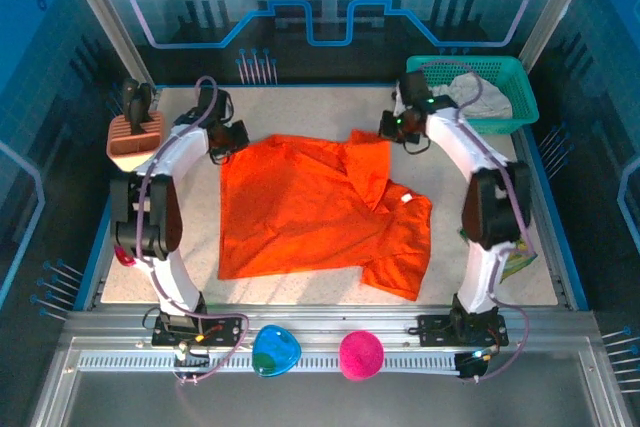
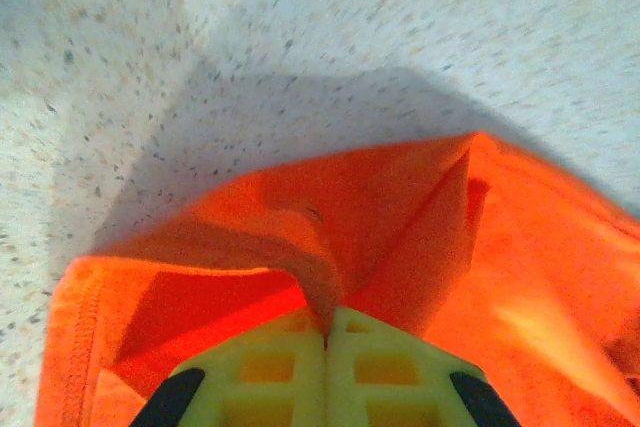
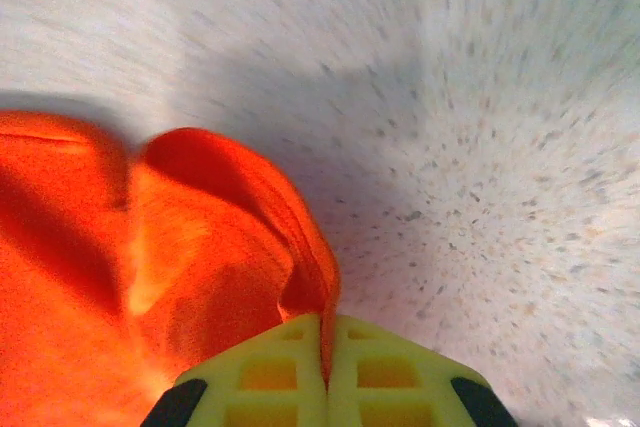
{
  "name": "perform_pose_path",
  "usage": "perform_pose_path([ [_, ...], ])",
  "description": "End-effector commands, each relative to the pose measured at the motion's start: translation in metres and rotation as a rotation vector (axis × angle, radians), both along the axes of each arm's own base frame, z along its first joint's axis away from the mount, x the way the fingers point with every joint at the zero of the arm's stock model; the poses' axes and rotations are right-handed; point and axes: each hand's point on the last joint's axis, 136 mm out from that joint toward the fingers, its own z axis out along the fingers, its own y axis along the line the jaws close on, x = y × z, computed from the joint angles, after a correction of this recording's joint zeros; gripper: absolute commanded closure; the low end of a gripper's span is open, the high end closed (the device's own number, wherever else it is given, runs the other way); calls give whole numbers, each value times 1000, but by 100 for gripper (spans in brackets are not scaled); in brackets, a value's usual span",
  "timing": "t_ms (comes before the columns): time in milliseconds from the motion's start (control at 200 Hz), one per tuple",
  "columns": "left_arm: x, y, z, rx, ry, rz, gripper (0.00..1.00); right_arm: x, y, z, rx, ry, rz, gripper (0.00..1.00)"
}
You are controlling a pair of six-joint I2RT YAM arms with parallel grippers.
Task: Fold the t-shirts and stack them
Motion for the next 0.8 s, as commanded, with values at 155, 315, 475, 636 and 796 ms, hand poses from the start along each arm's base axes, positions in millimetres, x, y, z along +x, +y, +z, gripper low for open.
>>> perform_pose_path([
  [155, -44, -6, 170, -19, -318, -64, 100, -98, -20, 168, -53, -482, 185, 100],
  [315, -98, -8, 248, -21, -484, -102, 99, -178, -36, 252, -119, -812, 245, 100],
  [475, -165, -18, 313, -34, -663, -174, 95, -262, -49, 318, -155, -1072, 294, 100],
  [636, -238, -21, 359, -36, -819, -210, 92, -326, -57, 362, -159, -1219, 330, 100],
  [796, -296, -14, 390, 1, -934, -190, 89, -370, -70, 400, -173, -1335, 298, 100],
])
